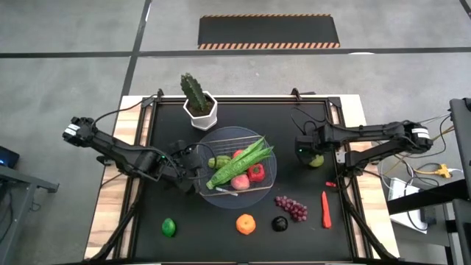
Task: Build produce basket
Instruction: Put the pear into the wire basket
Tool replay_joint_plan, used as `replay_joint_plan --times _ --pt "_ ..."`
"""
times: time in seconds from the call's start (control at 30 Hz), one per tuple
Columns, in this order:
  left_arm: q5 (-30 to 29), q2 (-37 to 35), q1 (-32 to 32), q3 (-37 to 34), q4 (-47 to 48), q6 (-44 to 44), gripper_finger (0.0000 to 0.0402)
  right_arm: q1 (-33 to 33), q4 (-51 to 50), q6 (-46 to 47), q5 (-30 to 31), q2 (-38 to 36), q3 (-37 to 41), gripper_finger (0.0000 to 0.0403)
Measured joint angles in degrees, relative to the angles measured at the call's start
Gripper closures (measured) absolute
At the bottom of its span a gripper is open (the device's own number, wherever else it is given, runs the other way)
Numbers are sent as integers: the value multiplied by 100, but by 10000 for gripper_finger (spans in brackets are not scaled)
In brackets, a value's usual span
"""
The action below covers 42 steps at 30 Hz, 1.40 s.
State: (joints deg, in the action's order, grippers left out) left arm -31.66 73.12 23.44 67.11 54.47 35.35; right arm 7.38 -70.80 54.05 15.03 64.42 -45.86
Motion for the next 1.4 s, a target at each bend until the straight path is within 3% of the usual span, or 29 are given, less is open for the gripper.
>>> replay_joint_plan --times 0.17,0.47,0.8,1.17,1.4 --pt "-7 1 0 -8 3 -7 391 0 49 -64 -42 84 5 187" --pt "-31 2 2 -17 3 -15 391 -24 112 -109 -148 42 1 328" --pt "-523 2 2 -19 -28 -166 391 -26 107 -664 -143 -187 -402 328" --pt "-2268 2 2 -24 -444 -722 391 -46 298 -2267 1198 -102 -2380 328" --pt "-3083 2 35 -49 -999 -1420 391 -258 1314 -3694 1152 222 -3231 328"
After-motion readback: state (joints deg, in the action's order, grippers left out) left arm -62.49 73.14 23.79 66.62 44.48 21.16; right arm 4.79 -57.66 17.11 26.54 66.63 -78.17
